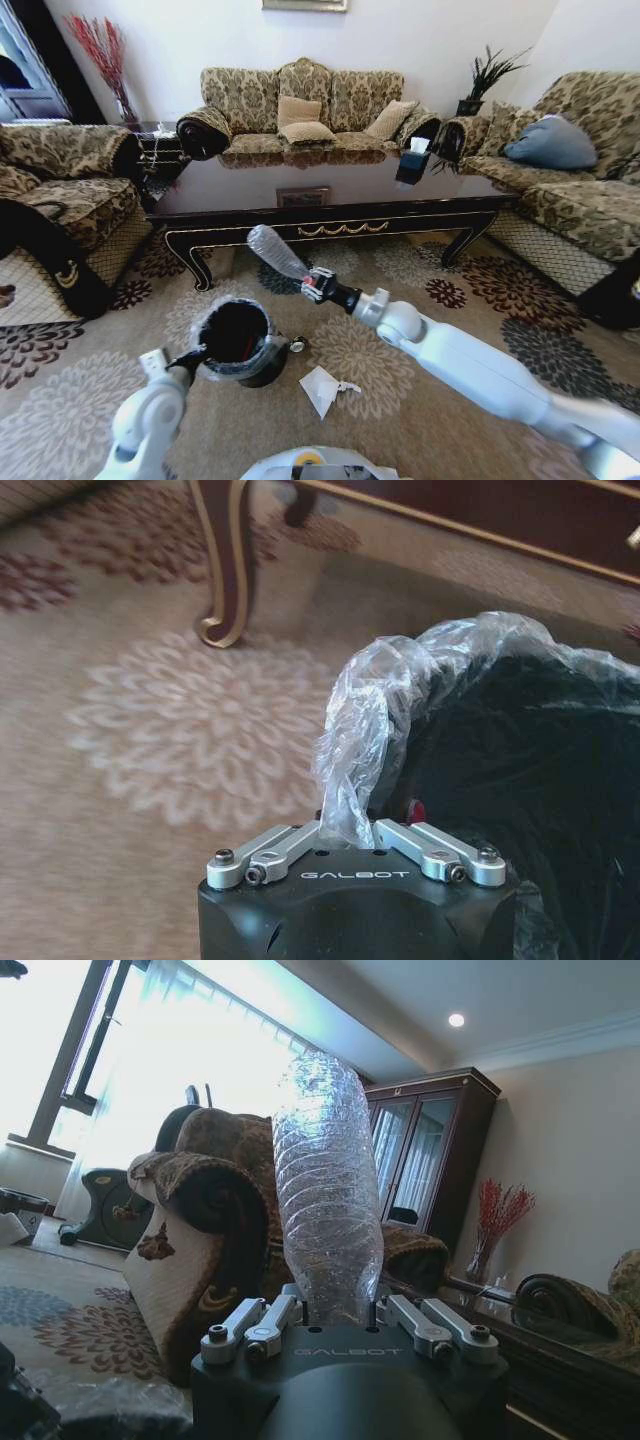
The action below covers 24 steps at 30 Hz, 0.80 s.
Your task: Move to the front of the table and pick up the trash from the floor, then place it into the trash bin.
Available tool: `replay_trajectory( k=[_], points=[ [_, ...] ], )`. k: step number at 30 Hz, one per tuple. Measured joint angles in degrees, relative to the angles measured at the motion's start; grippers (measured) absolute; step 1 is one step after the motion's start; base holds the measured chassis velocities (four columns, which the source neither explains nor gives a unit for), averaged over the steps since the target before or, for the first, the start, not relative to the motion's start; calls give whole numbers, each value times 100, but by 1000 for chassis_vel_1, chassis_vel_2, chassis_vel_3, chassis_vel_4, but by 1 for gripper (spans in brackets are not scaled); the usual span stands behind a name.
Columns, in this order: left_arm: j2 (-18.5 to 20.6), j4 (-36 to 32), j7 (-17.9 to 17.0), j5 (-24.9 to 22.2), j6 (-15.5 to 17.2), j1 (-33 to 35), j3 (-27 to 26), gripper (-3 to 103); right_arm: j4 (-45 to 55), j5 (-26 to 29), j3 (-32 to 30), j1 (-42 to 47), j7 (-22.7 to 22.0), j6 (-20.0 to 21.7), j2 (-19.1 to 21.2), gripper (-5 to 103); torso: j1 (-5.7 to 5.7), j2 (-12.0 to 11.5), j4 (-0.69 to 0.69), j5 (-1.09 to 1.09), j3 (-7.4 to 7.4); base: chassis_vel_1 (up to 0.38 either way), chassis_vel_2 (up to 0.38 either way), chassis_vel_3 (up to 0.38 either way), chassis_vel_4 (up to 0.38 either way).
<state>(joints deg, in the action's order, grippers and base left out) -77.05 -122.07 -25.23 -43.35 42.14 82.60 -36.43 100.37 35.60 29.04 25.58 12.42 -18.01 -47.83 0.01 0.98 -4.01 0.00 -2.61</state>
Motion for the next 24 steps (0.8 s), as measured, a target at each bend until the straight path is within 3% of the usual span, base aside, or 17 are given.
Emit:
replay_trajectory(
  k=[3, 6, 10, 21, 24],
  points=[
    [-40, 85, -2, 7, 0, -103, 112, 2, -138, -2, 75, -25, 0, -53, -113, 27, 0, 0, 1, 1, 0, 0, 0, 0, 0],
    [-195, 322, -4, 49, 0, -531, 501, 2, -584, -51, 299, -24, 0, -192, -525, 27, 0, 0, -3, 1, 0, 0, 0, 0, 0],
    [-271, 375, -5, 45, -1, -761, 627, 2, -633, -73, 477, -51, -23, -210, -664, 27, 0, 0, -1, 1, 0, 0, 0, 0, 0],
    [-317, 291, -9, -125, -1, -907, 650, 2, -672, -254, 692, -16, -194, -269, -680, 27, 0, 0, -2, 0, 1, 0, 0, 0, 0],
    [-293, 262, -9, -137, -1, -902, 616, 2, -672, -284, 691, -7, -194, -261, -674, 37, 0, 0, -2, 1, 1, 0, 0, 0, 0]
  ],
)
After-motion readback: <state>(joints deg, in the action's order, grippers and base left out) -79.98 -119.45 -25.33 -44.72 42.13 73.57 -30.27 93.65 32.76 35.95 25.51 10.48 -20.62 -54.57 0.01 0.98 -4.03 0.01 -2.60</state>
